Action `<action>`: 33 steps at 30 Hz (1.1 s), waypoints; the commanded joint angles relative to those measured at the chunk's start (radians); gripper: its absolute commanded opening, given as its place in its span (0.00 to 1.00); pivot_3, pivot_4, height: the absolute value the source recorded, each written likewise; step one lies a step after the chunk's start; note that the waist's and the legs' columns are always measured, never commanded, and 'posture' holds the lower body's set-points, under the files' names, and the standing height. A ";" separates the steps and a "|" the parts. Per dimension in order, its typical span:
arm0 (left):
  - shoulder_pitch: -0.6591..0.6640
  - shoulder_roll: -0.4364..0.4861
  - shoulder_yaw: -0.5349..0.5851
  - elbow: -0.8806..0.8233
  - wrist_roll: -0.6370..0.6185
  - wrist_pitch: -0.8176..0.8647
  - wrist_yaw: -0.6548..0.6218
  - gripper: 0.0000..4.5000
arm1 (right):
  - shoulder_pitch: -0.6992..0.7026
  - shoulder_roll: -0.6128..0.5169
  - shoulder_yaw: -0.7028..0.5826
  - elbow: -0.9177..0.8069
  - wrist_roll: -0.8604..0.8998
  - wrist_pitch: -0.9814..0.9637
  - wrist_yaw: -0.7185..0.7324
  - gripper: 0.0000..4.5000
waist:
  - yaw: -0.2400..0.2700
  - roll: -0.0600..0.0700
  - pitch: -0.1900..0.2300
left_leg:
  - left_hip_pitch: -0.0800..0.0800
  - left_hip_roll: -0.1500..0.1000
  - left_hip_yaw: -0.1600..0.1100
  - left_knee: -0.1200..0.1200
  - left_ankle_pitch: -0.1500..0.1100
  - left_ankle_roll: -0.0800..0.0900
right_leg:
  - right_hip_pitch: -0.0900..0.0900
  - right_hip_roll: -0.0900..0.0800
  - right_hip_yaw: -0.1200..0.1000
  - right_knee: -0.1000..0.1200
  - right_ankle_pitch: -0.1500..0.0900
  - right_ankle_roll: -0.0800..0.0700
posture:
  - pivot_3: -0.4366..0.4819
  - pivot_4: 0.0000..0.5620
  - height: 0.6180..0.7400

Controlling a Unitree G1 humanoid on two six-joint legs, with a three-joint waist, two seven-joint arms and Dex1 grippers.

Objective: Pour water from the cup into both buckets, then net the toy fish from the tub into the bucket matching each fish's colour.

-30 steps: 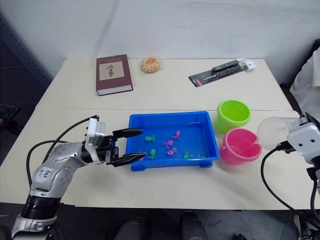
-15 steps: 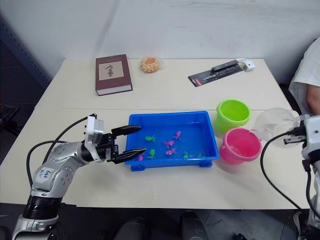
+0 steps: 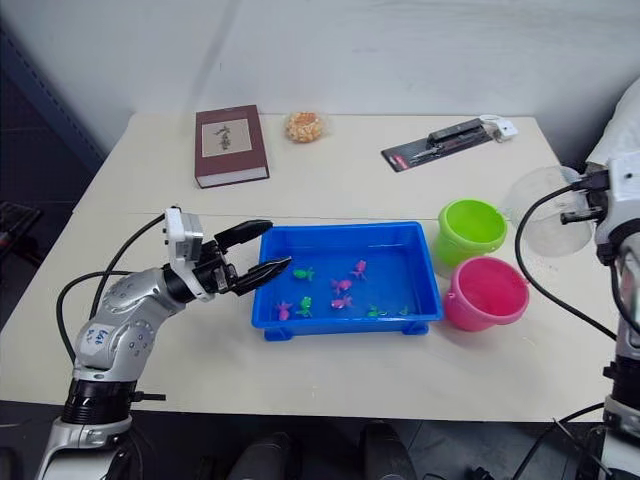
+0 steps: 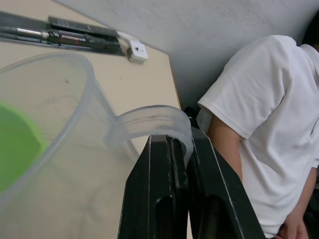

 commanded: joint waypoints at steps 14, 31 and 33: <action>0.018 -0.002 -0.011 -0.069 0.028 -0.020 0.022 1.00 | -0.100 -0.079 0.227 0.178 -0.322 -0.406 -0.136 0.01 | -0.002 0.000 0.000 | 0.000 -0.001 0.000 0.001 0.000 0.000 | 0.000 0.000 0.000 0.000 0.000 0.000 | 0.48 0.27 1.00; 0.031 -0.002 -0.014 -0.067 0.038 -0.046 0.004 1.00 | -0.088 -0.095 0.279 0.224 -0.497 -0.523 -0.233 0.01 | -0.004 0.000 0.000 | 0.000 0.000 0.000 0.003 0.001 0.000 | 0.000 0.000 0.000 0.002 0.000 0.000 | 0.48 0.27 1.00; 0.031 -0.006 -0.012 -0.068 0.033 -0.044 0.005 1.00 | -0.087 -0.093 0.281 0.222 -0.512 -0.540 -0.248 0.01 | -0.004 0.000 0.000 | 0.000 0.000 0.000 0.003 0.001 0.000 | 0.000 0.000 0.000 0.002 0.000 0.000 | 0.48 0.27 1.00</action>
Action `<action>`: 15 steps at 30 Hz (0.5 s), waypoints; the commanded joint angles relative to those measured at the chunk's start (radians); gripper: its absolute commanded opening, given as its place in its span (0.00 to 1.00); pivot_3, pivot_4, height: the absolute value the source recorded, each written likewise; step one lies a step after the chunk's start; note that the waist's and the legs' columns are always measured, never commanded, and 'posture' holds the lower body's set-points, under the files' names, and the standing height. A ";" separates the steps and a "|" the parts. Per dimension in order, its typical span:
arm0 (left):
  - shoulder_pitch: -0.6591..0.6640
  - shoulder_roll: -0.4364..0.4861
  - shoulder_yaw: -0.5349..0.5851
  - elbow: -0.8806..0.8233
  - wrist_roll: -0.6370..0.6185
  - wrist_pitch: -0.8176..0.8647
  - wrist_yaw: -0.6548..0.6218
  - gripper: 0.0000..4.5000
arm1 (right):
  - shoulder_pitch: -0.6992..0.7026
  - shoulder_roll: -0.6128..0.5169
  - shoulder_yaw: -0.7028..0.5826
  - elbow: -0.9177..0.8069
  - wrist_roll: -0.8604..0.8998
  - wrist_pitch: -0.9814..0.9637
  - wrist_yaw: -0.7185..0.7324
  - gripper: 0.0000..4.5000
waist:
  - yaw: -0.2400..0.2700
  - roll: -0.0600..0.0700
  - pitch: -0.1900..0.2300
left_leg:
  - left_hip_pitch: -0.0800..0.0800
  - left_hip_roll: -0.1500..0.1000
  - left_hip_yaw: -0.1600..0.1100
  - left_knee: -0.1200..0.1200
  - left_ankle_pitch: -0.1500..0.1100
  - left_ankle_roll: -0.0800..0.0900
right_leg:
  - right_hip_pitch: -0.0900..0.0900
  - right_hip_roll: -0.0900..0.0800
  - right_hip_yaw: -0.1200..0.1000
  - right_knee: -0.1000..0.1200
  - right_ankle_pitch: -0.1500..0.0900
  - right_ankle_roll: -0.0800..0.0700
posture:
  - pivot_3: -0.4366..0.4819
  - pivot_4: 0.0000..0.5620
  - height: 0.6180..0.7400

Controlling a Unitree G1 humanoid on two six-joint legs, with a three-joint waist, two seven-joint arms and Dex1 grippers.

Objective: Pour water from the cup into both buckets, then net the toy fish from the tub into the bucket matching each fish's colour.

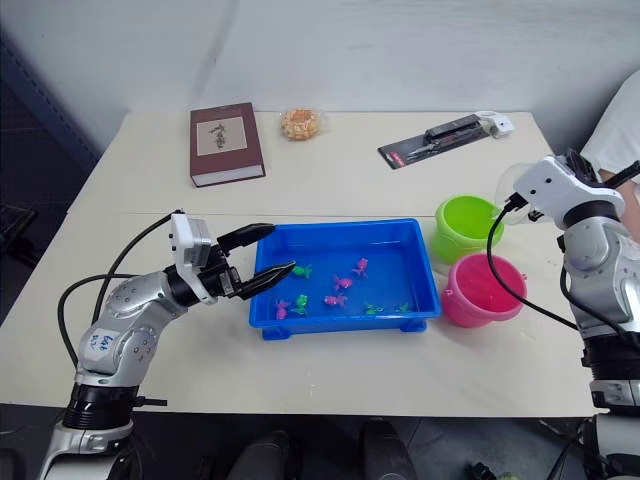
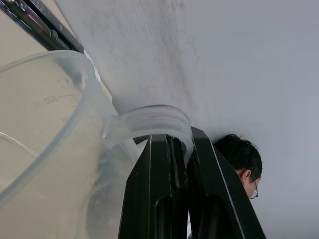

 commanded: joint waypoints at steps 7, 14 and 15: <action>-0.002 -0.012 0.012 -0.030 -0.012 -0.019 -0.004 1.00 | -0.022 -0.023 -0.008 -0.011 -0.081 -0.063 -0.055 0.01 | 0.001 0.000 0.000 | 0.000 0.000 0.000 0.002 0.000 0.000 | 0.000 0.000 0.000 0.001 0.000 0.000 | 0.48 0.27 1.00; 0.005 -0.017 0.013 -0.038 -0.014 -0.017 0.001 1.00 | -0.036 -0.015 0.004 -0.001 -0.112 -0.087 -0.074 0.01 | 0.000 0.000 0.000 | 0.000 0.000 0.000 0.004 0.000 0.000 | 0.000 0.000 0.001 0.001 0.000 0.000 | 0.48 0.27 1.00; 0.006 -0.018 0.012 -0.039 -0.014 -0.017 0.001 1.00 | -0.041 -0.018 0.012 0.003 -0.121 -0.100 -0.076 0.01 | 0.000 0.000 0.000 | 0.000 0.000 0.000 0.004 0.000 0.000 | 0.000 0.000 0.001 0.001 0.000 0.000 | 0.48 0.27 1.00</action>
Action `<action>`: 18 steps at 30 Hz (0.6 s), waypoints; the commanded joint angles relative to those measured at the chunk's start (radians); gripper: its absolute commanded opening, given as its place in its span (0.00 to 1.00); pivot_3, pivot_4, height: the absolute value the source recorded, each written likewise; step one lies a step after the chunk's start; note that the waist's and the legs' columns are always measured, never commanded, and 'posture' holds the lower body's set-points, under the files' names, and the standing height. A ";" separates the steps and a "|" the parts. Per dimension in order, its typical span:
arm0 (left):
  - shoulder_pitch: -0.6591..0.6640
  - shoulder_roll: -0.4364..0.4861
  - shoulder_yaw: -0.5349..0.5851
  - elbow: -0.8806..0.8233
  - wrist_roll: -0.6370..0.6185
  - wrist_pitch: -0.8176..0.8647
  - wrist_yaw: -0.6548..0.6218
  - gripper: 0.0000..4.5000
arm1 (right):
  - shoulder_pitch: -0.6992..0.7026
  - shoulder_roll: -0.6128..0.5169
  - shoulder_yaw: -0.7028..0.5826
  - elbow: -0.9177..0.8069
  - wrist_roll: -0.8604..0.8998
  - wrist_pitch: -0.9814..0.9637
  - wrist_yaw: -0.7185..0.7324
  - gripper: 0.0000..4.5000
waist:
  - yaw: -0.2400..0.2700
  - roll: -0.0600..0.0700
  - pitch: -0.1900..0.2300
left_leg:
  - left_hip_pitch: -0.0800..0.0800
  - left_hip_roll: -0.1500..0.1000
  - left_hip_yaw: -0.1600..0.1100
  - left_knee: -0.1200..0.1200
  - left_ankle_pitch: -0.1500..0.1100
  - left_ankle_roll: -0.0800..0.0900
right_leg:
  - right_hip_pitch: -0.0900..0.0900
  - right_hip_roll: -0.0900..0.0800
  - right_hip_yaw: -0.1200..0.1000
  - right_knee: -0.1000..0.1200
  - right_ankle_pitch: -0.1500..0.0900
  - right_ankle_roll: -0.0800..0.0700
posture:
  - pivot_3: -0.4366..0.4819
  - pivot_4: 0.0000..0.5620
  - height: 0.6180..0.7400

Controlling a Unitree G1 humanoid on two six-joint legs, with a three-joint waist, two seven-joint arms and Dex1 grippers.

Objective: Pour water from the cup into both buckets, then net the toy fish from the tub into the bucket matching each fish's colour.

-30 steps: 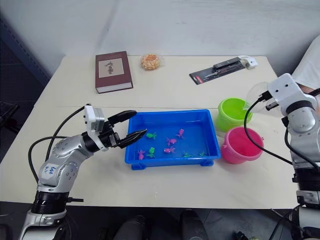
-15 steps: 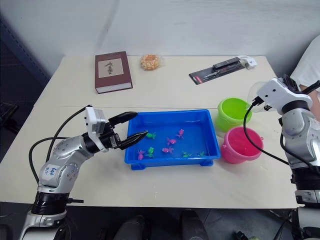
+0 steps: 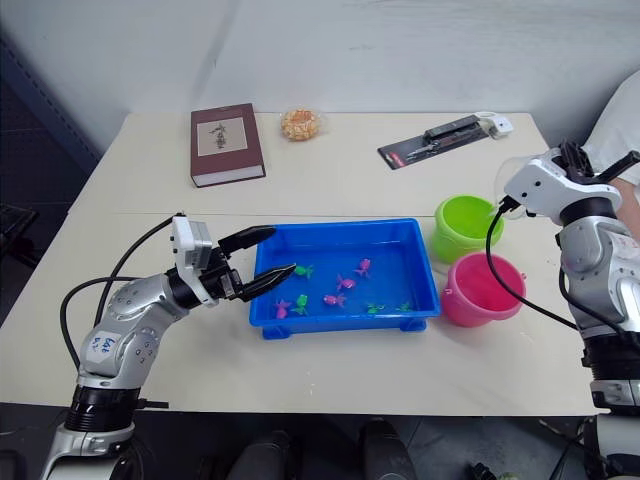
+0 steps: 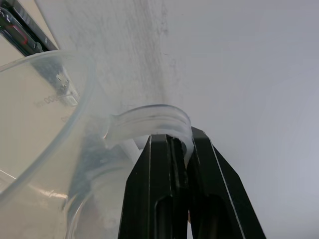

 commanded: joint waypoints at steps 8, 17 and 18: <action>0.009 -0.009 0.013 -0.044 -0.016 -0.012 0.002 1.00 | -0.050 -0.011 0.019 0.021 -0.047 -0.053 -0.039 0.01 | -0.002 0.000 0.000 | 0.000 0.000 0.000 0.002 0.000 0.000 | 0.000 0.000 0.000 0.000 0.000 0.000 | 0.48 0.27 1.00; 0.008 -0.007 0.014 -0.049 -0.029 0.001 -0.007 1.00 | -0.040 0.095 -0.169 -0.035 0.212 0.120 0.056 0.01 | -0.001 0.000 0.000 | 0.000 0.000 0.000 0.002 0.000 0.000 | 0.000 0.000 0.000 0.002 0.000 0.000 | 0.48 0.27 1.00; 0.007 -0.007 0.014 -0.049 -0.035 0.005 -0.011 1.00 | -0.046 0.130 -0.221 -0.058 0.303 0.166 0.096 0.01 | 0.000 0.000 0.000 | 0.000 0.000 0.000 0.003 0.000 0.000 | 0.000 0.000 0.000 0.003 0.000 0.000 | 0.48 0.27 1.00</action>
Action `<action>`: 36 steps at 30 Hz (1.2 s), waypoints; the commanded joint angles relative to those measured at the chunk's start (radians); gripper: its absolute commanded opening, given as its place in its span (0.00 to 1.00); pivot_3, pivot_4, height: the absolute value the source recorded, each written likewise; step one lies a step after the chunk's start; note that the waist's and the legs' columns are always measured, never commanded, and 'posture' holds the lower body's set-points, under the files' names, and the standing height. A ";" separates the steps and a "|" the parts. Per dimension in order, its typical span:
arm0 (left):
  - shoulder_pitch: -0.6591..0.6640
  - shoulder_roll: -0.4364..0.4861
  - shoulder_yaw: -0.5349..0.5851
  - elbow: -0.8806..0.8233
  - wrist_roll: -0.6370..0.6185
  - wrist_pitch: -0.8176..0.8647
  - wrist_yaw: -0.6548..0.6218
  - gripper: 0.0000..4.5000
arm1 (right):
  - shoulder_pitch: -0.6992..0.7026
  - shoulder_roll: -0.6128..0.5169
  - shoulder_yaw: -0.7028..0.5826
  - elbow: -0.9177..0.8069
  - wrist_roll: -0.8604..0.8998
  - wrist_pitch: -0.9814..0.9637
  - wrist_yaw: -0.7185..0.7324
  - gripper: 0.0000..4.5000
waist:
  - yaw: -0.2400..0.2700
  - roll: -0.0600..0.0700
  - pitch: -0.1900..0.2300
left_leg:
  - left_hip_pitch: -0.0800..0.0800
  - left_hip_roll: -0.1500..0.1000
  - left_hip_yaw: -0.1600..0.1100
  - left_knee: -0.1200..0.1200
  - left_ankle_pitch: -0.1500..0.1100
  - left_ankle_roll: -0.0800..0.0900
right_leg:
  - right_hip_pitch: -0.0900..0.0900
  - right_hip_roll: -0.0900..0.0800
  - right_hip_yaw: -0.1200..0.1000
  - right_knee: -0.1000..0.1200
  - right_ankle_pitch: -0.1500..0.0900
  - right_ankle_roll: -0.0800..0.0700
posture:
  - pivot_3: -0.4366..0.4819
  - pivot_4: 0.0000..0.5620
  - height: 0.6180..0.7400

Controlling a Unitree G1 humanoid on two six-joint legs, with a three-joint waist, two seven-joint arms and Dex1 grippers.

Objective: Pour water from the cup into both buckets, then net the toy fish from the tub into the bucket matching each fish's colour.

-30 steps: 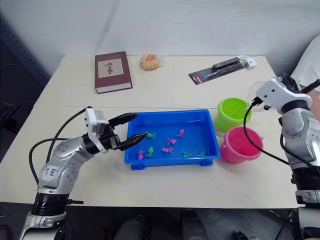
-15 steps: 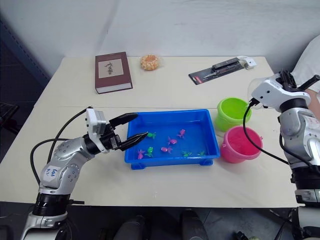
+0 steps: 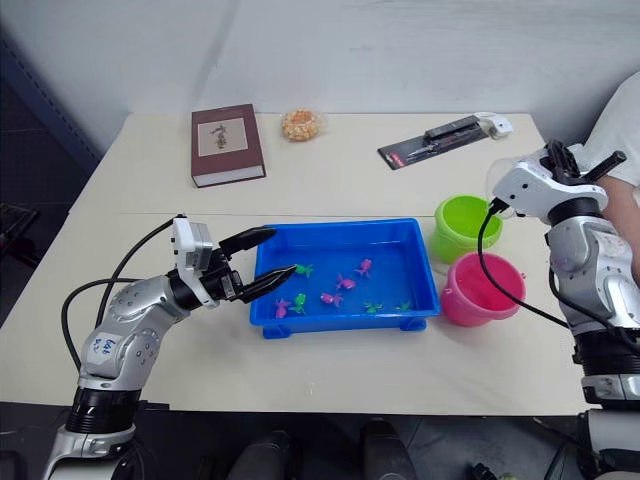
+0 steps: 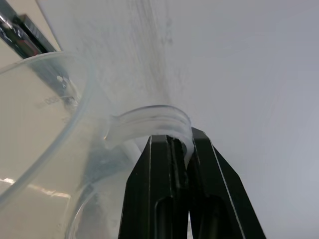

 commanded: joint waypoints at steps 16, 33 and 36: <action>0.080 0.182 0.047 -0.355 -0.262 0.101 -0.218 1.00 | 0.221 0.256 -0.847 -0.156 0.845 0.422 0.135 0.01 | 0.004 0.000 0.000 | -0.006 0.000 -0.005 0.002 0.000 0.001 | 0.001 0.000 -0.003 -0.001 0.001 0.002 | 0.48 0.27 1.00; 0.098 0.265 0.058 -0.370 -0.341 0.239 -0.194 1.00 | 0.447 0.416 -0.768 -0.108 0.897 0.294 0.105 0.34 | -0.019 0.000 0.000 | 0.005 -0.001 0.002 -0.001 0.000 0.002 | 0.005 0.001 0.007 -0.002 0.001 0.003 | 0.48 0.27 1.00; 0.116 0.281 0.083 -0.356 -0.345 0.233 -0.203 1.00 | 0.535 0.410 -0.759 -0.211 0.928 0.341 0.136 0.63 | -0.017 0.000 0.000 | 0.005 -0.001 0.002 -0.002 0.000 0.003 | 0.005 0.001 0.007 -0.002 0.001 0.003 | 0.48 0.27 1.00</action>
